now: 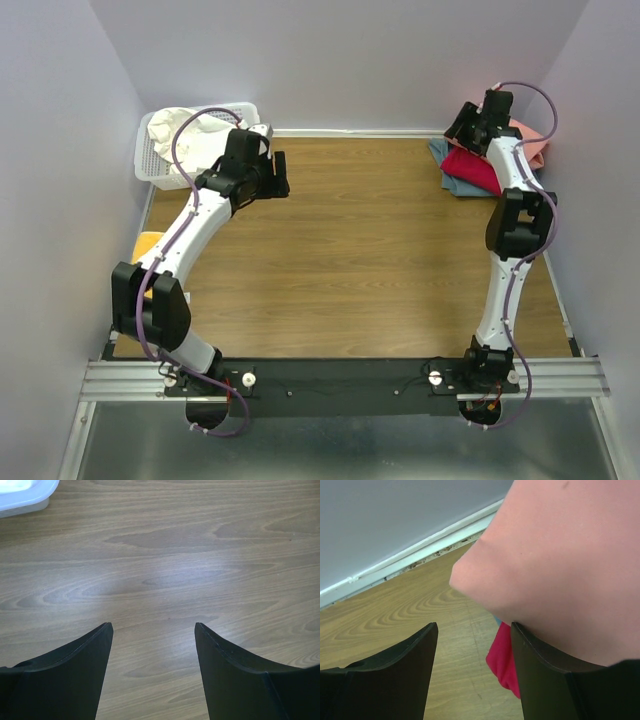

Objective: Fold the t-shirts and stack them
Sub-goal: Neatly place the folded tshirt to the corner, then reset both grippers

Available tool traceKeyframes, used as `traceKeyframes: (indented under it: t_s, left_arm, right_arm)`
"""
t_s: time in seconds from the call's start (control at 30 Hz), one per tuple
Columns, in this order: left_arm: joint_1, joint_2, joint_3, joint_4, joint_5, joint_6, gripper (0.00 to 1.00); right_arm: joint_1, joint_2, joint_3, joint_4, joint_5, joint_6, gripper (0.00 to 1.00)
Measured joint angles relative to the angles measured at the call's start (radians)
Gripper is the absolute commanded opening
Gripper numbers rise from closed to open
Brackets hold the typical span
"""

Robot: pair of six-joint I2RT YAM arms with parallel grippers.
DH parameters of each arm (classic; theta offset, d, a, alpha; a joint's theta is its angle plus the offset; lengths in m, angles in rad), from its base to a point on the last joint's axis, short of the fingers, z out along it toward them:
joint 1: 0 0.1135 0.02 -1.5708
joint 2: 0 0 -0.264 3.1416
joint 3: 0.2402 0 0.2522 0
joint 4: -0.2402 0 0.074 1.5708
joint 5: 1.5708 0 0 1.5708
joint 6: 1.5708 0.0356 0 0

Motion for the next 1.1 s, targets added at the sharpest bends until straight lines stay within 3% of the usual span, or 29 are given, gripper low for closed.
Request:
traceKeyframes:
  t_s: [0.67, 0.9, 1.1]
  left_arm:
    - [0.0, 0.041, -0.002, 0.02, 0.003, 0.019, 0.75]
    - [0.0, 0.032, -0.039, 0.127, -0.001, 0.031, 0.75]
    - [-0.007, 0.016, -0.064, 0.221, -0.001, 0.045, 0.75]
  right_arm:
    - [0.025, 0.008, -0.015, 0.001, 0.155, -0.038, 0.68]
    - [0.09, -0.166, -0.209, -0.011, 0.198, -0.096, 0.68]
    - [0.238, -0.41, -0.414, 0.0, 0.214, -0.121, 0.68]
